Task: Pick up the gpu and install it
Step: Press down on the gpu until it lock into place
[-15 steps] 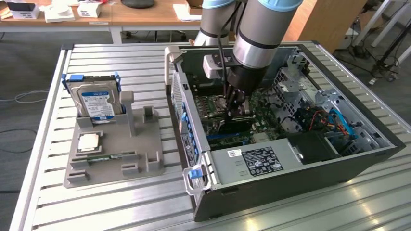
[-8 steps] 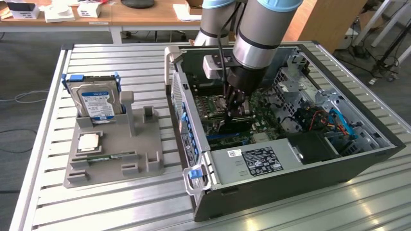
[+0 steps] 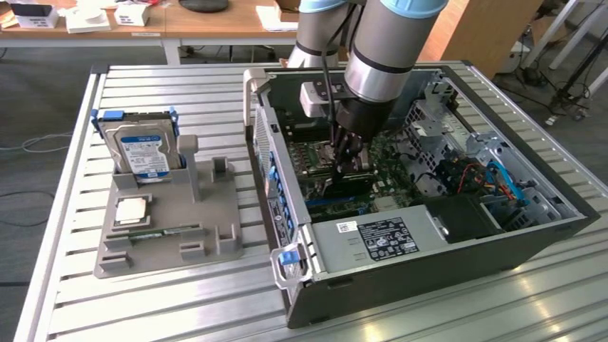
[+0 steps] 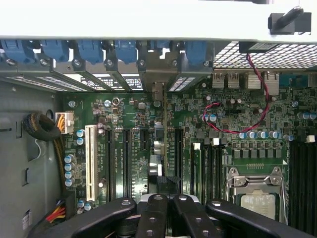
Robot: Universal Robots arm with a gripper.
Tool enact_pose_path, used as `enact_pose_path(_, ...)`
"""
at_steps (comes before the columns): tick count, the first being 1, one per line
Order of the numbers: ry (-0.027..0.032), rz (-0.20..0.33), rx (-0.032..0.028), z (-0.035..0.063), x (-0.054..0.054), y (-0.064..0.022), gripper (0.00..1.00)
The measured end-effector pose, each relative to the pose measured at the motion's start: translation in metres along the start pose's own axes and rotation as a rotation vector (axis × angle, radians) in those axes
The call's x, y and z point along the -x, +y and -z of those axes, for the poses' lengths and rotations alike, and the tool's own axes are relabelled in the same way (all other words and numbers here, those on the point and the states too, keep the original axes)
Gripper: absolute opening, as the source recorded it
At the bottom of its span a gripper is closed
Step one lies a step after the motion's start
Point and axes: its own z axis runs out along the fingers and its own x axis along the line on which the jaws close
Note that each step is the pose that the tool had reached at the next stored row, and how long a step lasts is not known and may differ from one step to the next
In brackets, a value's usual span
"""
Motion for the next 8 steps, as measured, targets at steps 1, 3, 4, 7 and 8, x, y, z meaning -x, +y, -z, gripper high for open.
enact_pose_path(1, 0.0000, 0.000, 0.0000, 0.0000, 0.0000, 0.0000, 0.11)
enact_pose_path(3, 0.0000, 0.000, 0.0000, 0.0000, 0.0000, 0.0000, 0.11)
enact_pose_path(4, 0.0000, 0.000, 0.0000, -0.0001, 0.0000, 0.0000, 0.11)
enact_pose_path(7, 0.0001, 0.000, 0.0000, -0.0007, 0.0000, 0.0000, 0.11)
enact_pose_path(8, 0.0000, 0.000, 0.0000, -0.0007, 0.0000, 0.0000, 0.11)
